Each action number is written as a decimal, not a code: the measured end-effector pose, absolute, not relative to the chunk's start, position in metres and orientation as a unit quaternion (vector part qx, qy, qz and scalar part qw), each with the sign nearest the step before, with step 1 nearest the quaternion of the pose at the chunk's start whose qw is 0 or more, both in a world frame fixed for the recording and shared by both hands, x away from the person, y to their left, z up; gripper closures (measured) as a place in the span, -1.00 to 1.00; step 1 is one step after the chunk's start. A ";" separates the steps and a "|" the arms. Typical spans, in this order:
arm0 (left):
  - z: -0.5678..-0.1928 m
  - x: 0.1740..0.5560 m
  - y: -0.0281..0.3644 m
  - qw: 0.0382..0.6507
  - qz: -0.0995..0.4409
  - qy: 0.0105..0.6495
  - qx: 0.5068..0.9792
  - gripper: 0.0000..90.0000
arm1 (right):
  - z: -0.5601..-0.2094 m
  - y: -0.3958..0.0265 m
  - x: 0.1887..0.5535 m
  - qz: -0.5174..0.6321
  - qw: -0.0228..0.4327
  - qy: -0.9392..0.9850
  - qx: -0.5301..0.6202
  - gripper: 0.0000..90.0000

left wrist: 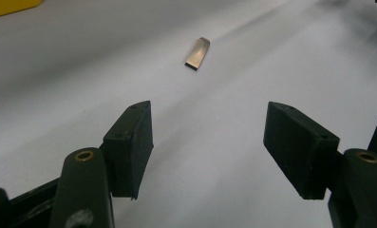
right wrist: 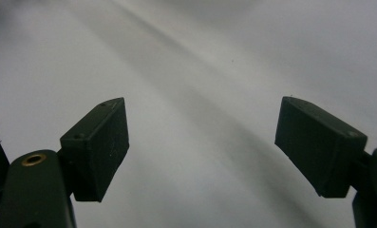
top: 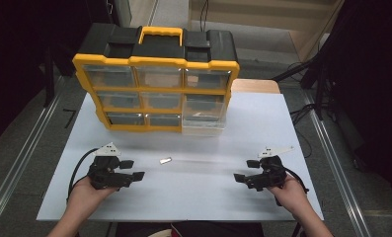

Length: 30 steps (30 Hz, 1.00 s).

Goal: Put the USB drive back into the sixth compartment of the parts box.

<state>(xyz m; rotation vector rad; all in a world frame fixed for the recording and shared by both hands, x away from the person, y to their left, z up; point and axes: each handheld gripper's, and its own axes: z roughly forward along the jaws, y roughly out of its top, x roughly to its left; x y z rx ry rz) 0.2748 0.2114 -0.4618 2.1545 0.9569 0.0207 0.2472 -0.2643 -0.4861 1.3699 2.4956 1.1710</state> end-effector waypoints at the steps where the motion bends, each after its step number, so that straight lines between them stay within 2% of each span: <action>1: -0.462 0.275 0.211 0.382 0.008 0.376 0.844 -0.23 | -0.486 -0.264 0.247 0.379 0.032 0.811 0.444 -0.63; 19: -0.463 0.276 0.211 0.386 -0.001 0.377 0.842 -0.27 | -0.487 -0.264 0.247 0.376 0.035 0.815 0.440 -0.63; 26: -0.461 0.279 0.208 0.403 -0.003 0.373 0.835 -0.33 | -0.487 -0.264 0.247 0.377 0.034 0.815 0.439 -0.63; 28: -0.461 0.281 0.206 0.409 -0.013 0.366 0.836 -0.45 | -0.488 -0.264 0.248 0.378 0.034 0.816 0.436 -0.63; 30: -0.462 0.283 0.202 0.411 -0.023 0.363 0.836 -0.47 | -0.488 -0.264 0.248 0.377 0.034 0.816 0.436 -0.63</action>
